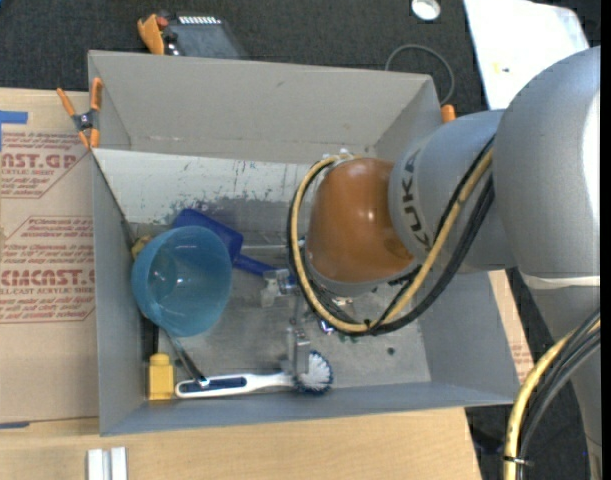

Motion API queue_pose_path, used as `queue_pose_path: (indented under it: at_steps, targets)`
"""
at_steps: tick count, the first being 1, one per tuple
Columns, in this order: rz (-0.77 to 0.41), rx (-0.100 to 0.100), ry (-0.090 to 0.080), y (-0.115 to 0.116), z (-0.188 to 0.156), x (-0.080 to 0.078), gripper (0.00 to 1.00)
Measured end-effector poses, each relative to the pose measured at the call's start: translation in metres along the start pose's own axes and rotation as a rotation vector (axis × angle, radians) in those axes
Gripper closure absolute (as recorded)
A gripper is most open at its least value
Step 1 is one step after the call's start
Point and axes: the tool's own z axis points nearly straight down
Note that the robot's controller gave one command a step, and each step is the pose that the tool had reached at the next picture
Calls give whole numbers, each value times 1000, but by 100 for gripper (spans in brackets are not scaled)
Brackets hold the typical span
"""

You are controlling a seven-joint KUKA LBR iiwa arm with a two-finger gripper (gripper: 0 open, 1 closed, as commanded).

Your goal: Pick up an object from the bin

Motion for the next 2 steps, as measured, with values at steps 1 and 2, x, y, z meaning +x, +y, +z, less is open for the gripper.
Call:
queue_pose_path:
  at_steps: [1,2]
  targets:
    - [-19,2,-4,-17,-9,-64,0]
    - [-163,-4,12,18,-5,-72,0]
